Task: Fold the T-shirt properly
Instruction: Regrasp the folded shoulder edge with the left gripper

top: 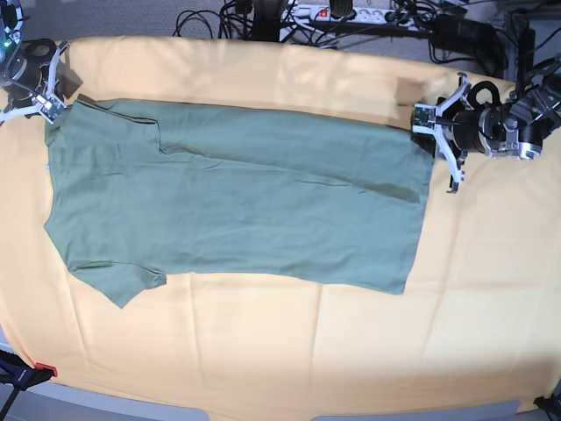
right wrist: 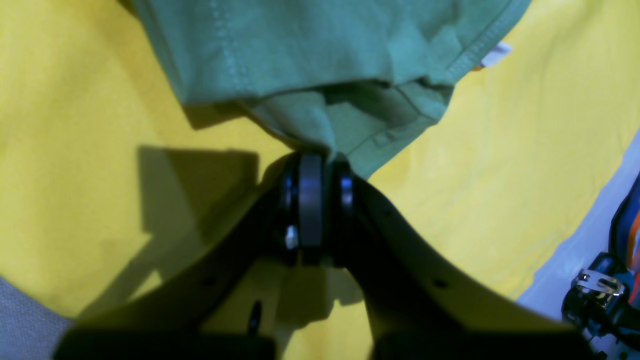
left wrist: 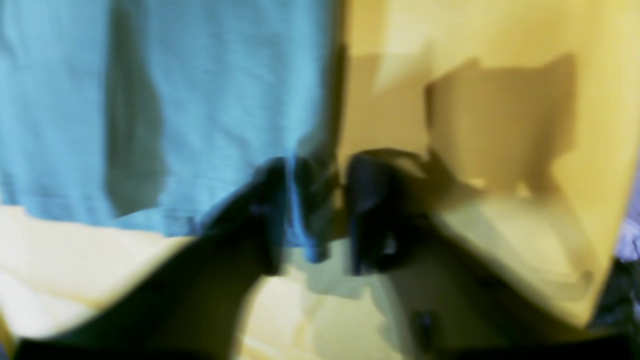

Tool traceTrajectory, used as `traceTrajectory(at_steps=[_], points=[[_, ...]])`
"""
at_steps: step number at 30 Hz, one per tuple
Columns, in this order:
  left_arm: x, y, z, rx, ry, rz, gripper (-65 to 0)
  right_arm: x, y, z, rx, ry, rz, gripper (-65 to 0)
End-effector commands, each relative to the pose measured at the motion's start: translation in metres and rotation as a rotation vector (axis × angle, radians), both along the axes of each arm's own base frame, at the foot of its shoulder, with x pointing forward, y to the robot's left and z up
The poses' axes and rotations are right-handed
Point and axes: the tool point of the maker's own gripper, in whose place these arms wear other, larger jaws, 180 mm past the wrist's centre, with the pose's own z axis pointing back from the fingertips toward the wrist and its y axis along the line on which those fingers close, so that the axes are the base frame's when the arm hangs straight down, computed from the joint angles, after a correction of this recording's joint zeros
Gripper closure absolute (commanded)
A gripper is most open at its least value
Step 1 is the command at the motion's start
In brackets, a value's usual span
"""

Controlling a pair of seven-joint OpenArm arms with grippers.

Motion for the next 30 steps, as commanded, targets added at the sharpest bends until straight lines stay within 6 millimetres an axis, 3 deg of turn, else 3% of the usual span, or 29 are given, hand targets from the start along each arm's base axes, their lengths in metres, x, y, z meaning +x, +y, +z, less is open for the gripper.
traceTrajectory(at_steps=[1,3,4,5,17,23,30], points=[[0.009,0.004,0.008,-0.002,-0.032,0.013,0.0,0.007,-0.004,0.007,-0.018,-0.022,0.007,-6.2],[0.014,0.004,0.01,-0.01,-0.058,0.029,0.0,0.008,-0.004,0.008,-0.016,-0.026,0.007,-5.1],[0.016,0.003,0.011,-0.012,-0.067,0.034,0.0,0.008,-0.004,0.008,-0.015,-0.029,0.008,-0.6],[0.016,0.003,0.011,-0.013,-0.069,0.035,0.0,0.009,-0.004,0.009,-0.015,-0.031,0.008,0.0],[0.018,0.009,0.011,0.022,-0.089,0.015,0.0,0.012,-0.009,0.018,-0.11,0.027,0.121,0.0],[0.005,0.009,0.011,0.036,-0.042,-0.03,0.0,0.018,-0.017,0.028,-0.16,0.043,0.155,0.0],[0.0,0.012,0.017,0.042,-0.03,-0.052,0.0,0.007,-0.01,0.022,-0.109,0.114,0.166,0.0]])
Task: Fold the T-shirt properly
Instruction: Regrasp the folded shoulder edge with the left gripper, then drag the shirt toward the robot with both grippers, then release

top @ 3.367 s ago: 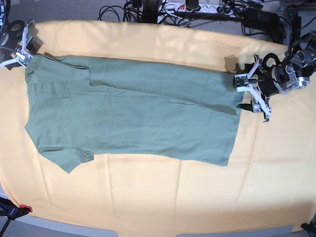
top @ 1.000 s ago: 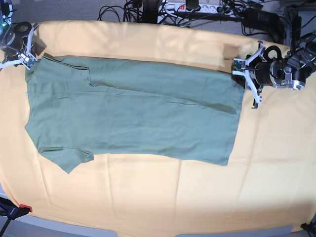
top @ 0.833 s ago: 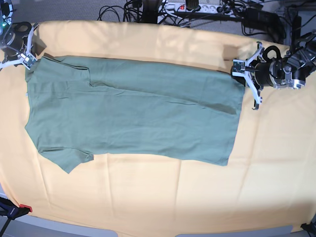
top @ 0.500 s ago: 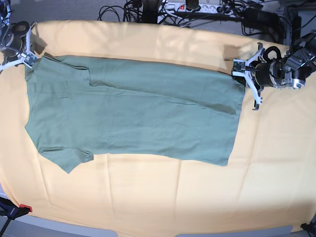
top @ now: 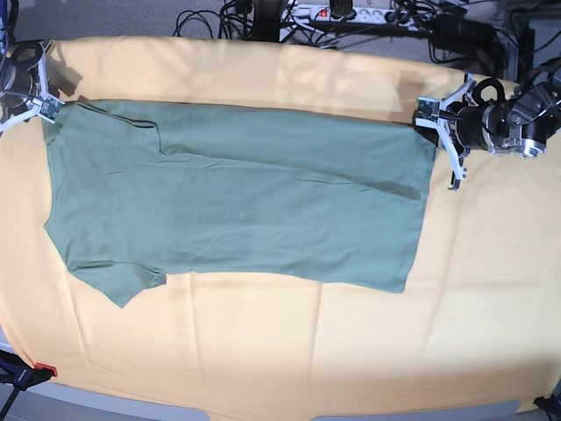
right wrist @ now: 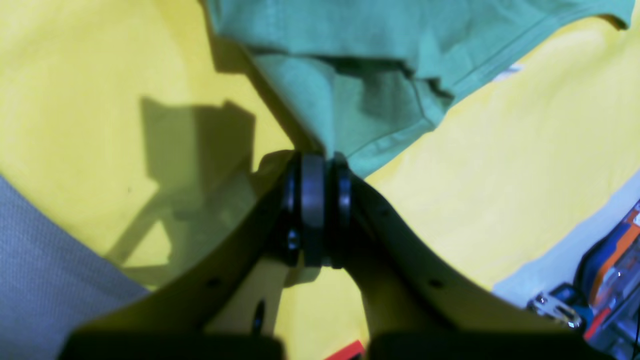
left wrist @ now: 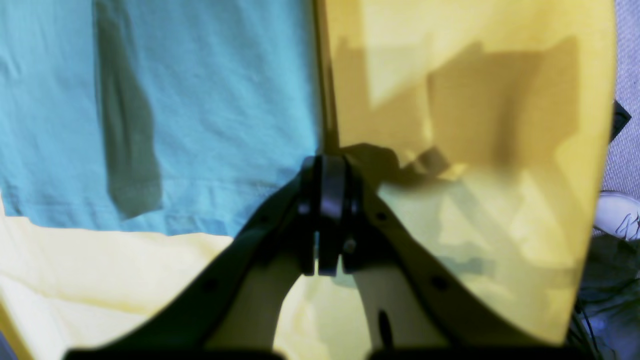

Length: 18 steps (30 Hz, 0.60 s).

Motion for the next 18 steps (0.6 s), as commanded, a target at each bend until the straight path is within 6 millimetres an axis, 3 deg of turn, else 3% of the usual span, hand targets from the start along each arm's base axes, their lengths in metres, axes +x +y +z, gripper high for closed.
traceTrajectory(at_steps=[1,6,9,18], points=[[0.007,0.01,0.01,0.025,-0.028,0.005,0.0,0.009,-0.005,0.01,-0.03,-0.028,0.011,0.0],[0.001,0.021,0.014,0.045,-0.006,-0.001,0.0,-0.003,-0.001,0.006,-0.034,0.005,0.022,0.0],[-0.014,0.018,0.016,0.03,0.057,-0.043,0.0,-0.014,0.008,0.005,-0.032,0.036,0.055,0.0],[-0.026,0.005,0.023,-0.056,0.124,-0.003,0.0,-0.056,0.014,-0.003,-0.07,0.158,0.087,0.0]])
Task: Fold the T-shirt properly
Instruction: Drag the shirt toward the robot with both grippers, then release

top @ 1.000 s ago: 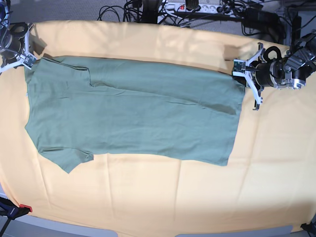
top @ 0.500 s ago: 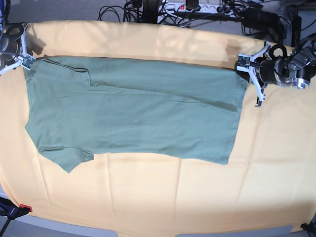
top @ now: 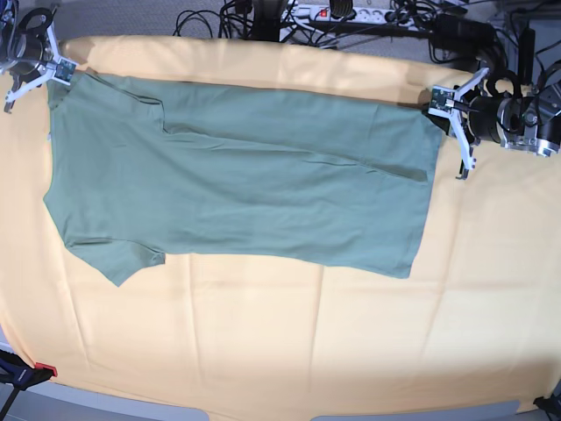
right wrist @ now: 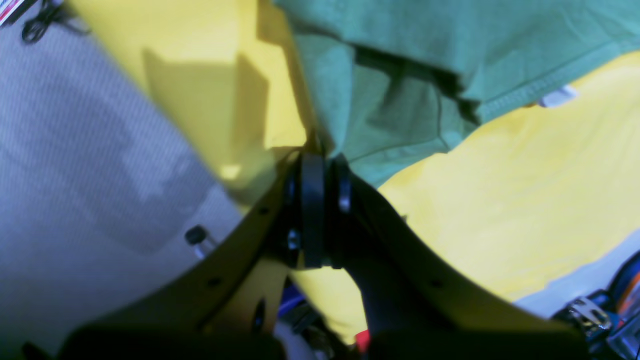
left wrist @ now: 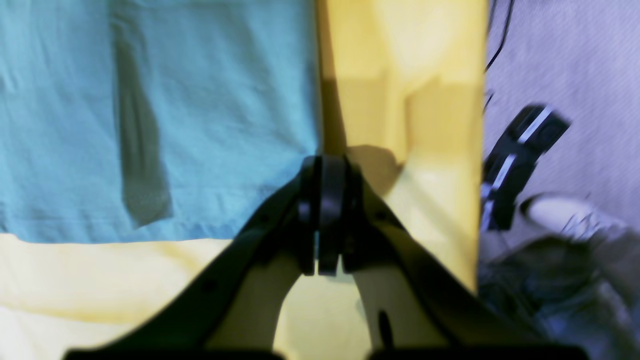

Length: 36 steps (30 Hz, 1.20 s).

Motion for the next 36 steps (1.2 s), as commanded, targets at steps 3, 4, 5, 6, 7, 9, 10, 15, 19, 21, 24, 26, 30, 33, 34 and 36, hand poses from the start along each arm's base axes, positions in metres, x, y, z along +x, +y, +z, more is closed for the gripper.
traceTrajectory(at_steps=[3,4,5,6,7,9,10,15,19,21,24,26,30,33,34,36], points=[[-0.005,0.003,0.01,-0.004,0.008,-0.005,0.0,-0.006,-0.01,0.003,-0.068,0.014,0.033,0.0],[-0.008,0.003,0.011,-0.002,0.012,-0.009,0.0,-0.008,-0.013,0.003,-0.081,0.02,0.036,0.0],[-0.012,0.003,0.012,-0.001,0.017,-0.016,0.0,-0.01,-0.013,0.003,-0.084,0.023,0.034,0.0],[-0.016,0.003,0.012,0.003,0.026,-0.022,0.0,-0.011,-0.015,0.004,-0.087,0.023,0.03,0.0],[-0.021,0.004,0.014,0.006,0.033,-0.029,0.0,-0.01,-0.016,0.005,-0.088,0.019,0.028,0.0],[-0.03,0.005,0.016,0.015,0.049,-0.042,0.0,-0.007,-0.018,0.007,-0.093,0.009,0.023,0.0],[-0.033,0.006,0.018,0.02,0.054,-0.049,0.0,-0.005,-0.02,0.008,-0.097,0.003,0.02,0.0],[-0.035,0.011,0.02,0.041,0.053,-0.053,0.0,-0.002,-0.023,0.011,-0.105,-0.005,0.018,0.0],[-0.035,0.011,0.021,0.038,0.054,-0.052,0.0,-0.006,-0.018,0.01,-0.071,0.015,0.013,0.0],[-0.036,0.009,0.022,0.025,0.059,-0.053,0.0,-0.007,-0.015,0.009,-0.054,0.022,0.007,0.0],[-0.036,0.007,0.022,0.014,0.062,-0.051,0.0,-0.006,-0.015,0.01,-0.053,0.013,-0.002,0.0],[-0.037,0.006,0.023,0.003,0.071,-0.042,-0.7,-0.006,-0.015,0.009,-0.048,0.013,-0.005,-2.2],[-0.036,0.006,0.024,0.007,0.068,-0.04,-27.3,-0.008,-0.014,0.009,-0.043,0.024,-0.018,-32.5],[-0.035,0.006,0.024,0.009,0.064,-0.041,-31.6,-0.008,-0.014,0.009,-0.043,0.023,-0.018,-35.2],[-0.036,0.006,0.025,0.008,0.065,-0.043,-31.6,-0.008,-0.013,0.01,-0.041,0.024,-0.013,-35.2],[-0.037,0.005,0.027,0.011,0.062,-0.051,-31.6,-0.006,-0.009,0.013,-0.04,0.019,0.0,-35.2]])
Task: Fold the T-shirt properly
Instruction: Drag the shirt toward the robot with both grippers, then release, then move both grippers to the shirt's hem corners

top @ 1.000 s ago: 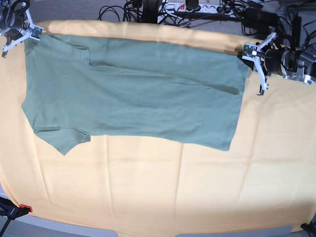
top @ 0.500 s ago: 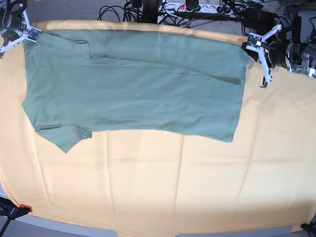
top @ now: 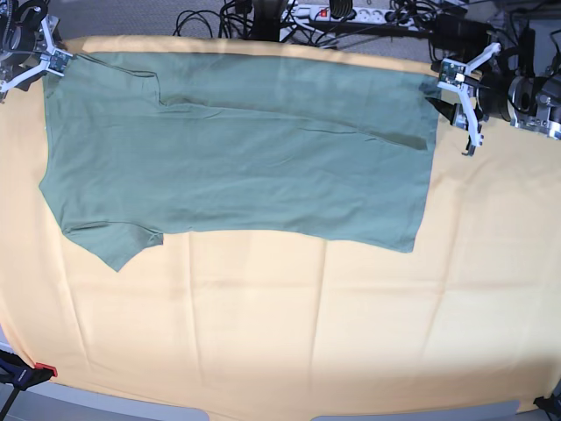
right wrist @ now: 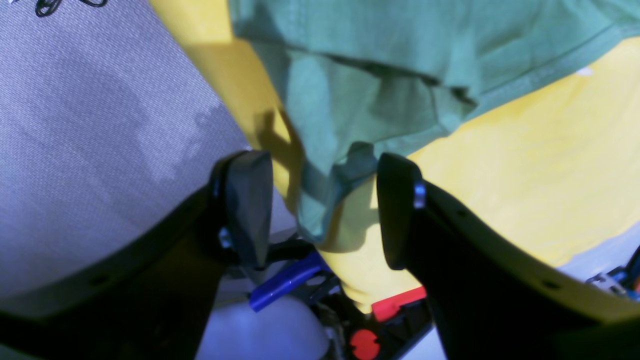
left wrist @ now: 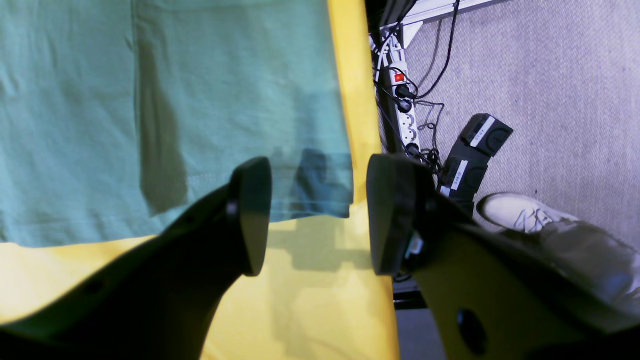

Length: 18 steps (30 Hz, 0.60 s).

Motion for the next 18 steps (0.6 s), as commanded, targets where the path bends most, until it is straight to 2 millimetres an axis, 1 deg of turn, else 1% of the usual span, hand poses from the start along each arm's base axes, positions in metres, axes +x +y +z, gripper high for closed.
traceTrajectory(at_steps=[1,4,7,10,12,15,17,18], points=[[0.004,0.003,0.01,0.006,-0.018,-0.007,-31.6,0.01,0.002,0.01,-0.005,-0.027,0.023,-35.2],[0.002,0.004,0.012,0.051,-0.04,-0.03,-31.6,0.021,0.012,0.025,0.018,-0.06,0.019,-35.1],[-0.001,0.004,0.015,0.084,-0.052,-0.043,-31.6,0.033,0.014,0.045,0.03,-0.1,0.007,-35.1],[0.002,0.0,0.021,0.069,-0.017,0.028,-31.2,0.048,0.015,0.066,0.078,-0.161,-0.024,-35.1],[0.01,-0.005,0.029,0.039,-0.004,0.082,-31.2,0.057,0.012,0.078,0.108,-0.202,-0.056,-35.1],[0.027,-0.015,0.047,-0.031,-0.007,0.149,-31.2,0.067,0.008,0.092,0.131,-0.251,-0.085,-35.2],[0.043,-0.019,0.058,-0.072,-0.033,0.185,-31.2,0.071,0.005,0.098,0.124,-0.271,-0.092,-35.1],[0.056,-0.02,0.064,-0.096,-0.06,0.222,-31.2,0.072,0.004,0.099,0.12,-0.275,-0.093,-35.1]])
